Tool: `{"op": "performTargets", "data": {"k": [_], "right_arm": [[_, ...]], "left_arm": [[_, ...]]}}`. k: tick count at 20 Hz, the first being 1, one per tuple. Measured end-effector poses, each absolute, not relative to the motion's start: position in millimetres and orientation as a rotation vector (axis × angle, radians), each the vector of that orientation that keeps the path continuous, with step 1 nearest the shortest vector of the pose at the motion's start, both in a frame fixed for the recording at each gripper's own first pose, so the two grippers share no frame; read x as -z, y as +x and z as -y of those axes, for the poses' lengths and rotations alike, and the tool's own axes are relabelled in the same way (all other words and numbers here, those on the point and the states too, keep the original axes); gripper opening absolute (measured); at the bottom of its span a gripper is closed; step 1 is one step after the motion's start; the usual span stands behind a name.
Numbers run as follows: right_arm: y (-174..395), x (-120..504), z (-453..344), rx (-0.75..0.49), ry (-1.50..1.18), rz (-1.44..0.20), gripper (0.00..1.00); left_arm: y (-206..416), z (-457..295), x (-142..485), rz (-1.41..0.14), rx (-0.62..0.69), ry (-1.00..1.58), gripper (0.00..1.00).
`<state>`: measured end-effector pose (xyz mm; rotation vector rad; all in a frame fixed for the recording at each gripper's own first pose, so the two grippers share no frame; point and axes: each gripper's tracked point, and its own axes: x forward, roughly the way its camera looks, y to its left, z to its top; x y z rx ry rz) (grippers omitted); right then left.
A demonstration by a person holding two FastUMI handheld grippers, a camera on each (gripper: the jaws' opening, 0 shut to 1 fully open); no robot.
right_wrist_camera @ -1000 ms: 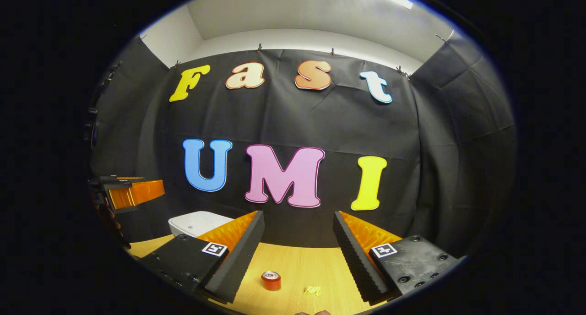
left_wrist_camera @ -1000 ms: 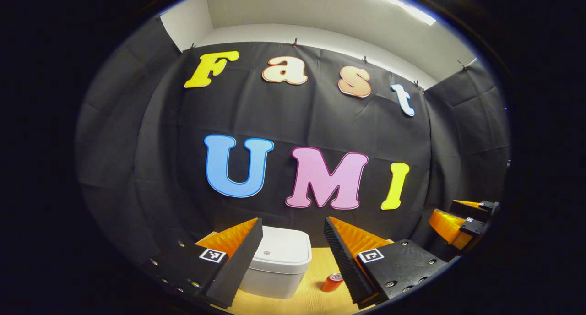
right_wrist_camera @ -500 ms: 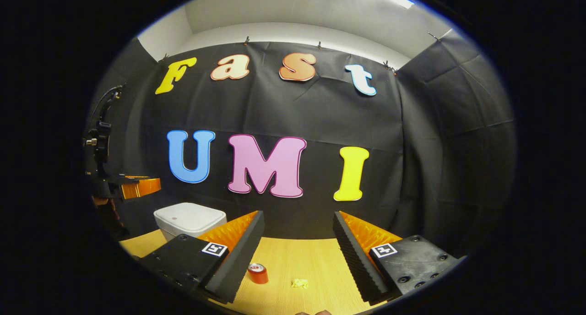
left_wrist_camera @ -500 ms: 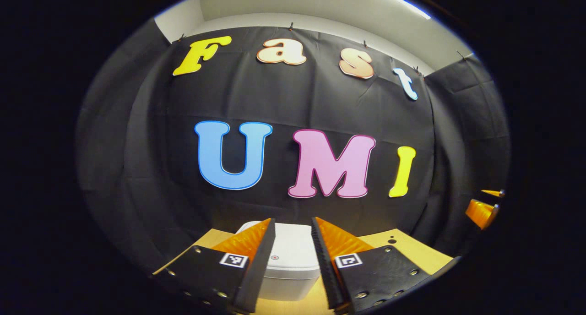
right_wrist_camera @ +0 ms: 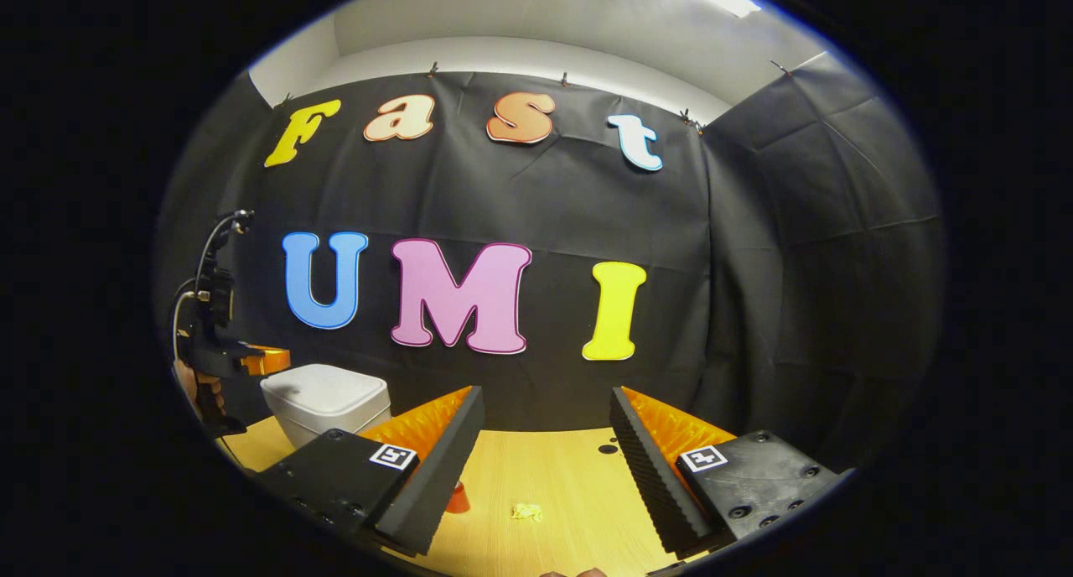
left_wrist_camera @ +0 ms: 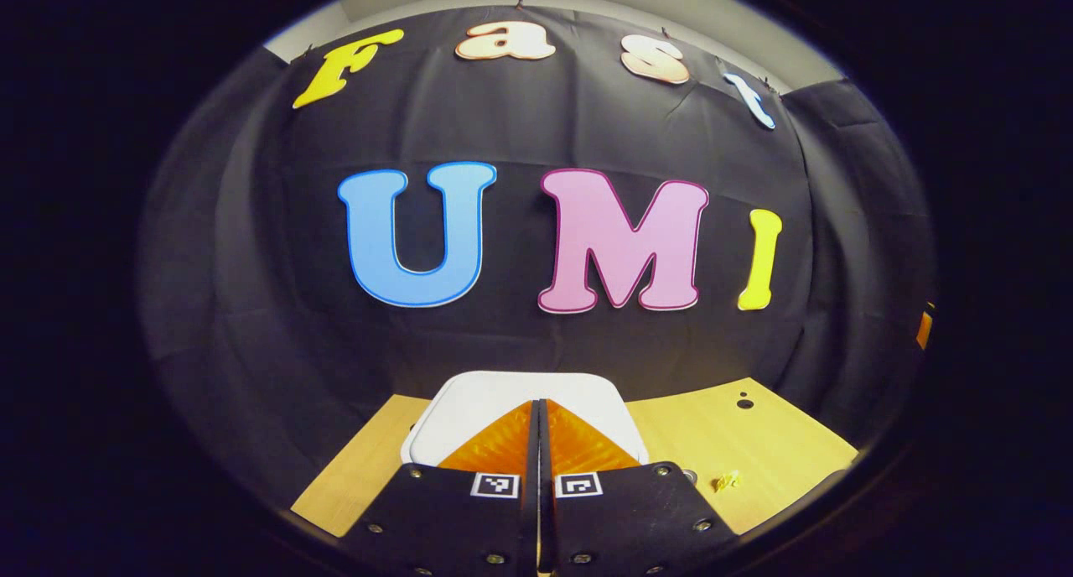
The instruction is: Press the lid of the desktop garbage bin to open it, pick up the crumpled paper on the desktop and throw it into the bin, then pick up the pop can on the desktop and drop it into the bin, and finally close the garbage bin lid.
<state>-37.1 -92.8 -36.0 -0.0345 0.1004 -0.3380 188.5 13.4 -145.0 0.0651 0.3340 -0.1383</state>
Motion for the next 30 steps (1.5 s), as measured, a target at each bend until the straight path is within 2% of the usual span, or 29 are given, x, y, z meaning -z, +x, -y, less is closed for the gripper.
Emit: {"op": "performTargets", "data": {"k": [10,17,25,30], "right_arm": [[-38.1,44.1,91.2,0.338,-0.043,-0.122,0.98],[-33.3,54.3,85.0,0.321,-0.040,-0.143,0.98],[-28.0,54.9,76.4,0.295,-0.042,-0.142,0.98],[-25.0,52.1,75.6,0.287,-0.050,-0.134,0.98]], "left_arm": [[192.6,-14.8,196.0,-0.478,0.170,0.104,0.01],[192.0,-16.7,199.8,-0.473,0.188,0.142,0.01],[188.3,-13.9,184.7,-0.409,0.198,0.230,0.01],[176.6,5.9,116.1,-0.248,0.214,0.190,0.01]]}}
